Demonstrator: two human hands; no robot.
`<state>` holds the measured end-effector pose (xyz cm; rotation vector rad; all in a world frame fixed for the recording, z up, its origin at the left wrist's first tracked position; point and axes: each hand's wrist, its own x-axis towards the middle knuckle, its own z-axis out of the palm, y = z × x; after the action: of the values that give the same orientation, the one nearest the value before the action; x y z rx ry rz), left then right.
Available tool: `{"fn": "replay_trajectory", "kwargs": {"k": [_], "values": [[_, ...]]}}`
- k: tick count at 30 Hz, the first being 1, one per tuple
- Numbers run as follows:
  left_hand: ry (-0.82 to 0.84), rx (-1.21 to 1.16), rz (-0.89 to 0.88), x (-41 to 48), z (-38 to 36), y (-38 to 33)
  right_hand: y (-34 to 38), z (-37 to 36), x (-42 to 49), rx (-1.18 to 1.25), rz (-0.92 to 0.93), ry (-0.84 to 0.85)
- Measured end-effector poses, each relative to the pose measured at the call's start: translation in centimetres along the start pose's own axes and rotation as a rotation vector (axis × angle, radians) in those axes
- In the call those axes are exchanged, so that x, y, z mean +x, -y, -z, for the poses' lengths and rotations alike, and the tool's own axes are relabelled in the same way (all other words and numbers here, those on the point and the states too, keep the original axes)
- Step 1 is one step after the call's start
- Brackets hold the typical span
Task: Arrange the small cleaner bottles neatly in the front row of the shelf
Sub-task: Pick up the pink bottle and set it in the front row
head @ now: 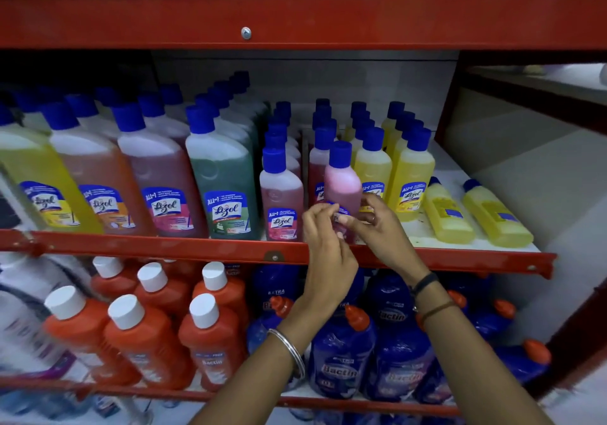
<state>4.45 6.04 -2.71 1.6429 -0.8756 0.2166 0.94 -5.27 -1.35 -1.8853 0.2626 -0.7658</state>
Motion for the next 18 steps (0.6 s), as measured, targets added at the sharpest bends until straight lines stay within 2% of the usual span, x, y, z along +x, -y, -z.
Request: {"fn": "replay_trajectory", "kwargs": {"k": [5, 12, 15, 18], "values": [[0.155, 0.041, 0.162, 0.3, -0.4, -0.2, -0.2, 0.2, 0.5, 0.052, -0.038, 0.022], [0.173, 0.115, 0.157, -0.2, -0.6, 0.1, 0.2, -0.3, 0.2, 0.003, -0.030, -0.005], [0.131, 0.187, 0.042, -1.6, -1.3, -0.3, 0.6, 0.8, -0.7, 0.008, -0.019, -0.038], [0.110, 0.295, -0.222, -3.1, -3.0, -1.6, 0.9, 4.0, -1.9, 0.018, 0.013, -0.195]]}}
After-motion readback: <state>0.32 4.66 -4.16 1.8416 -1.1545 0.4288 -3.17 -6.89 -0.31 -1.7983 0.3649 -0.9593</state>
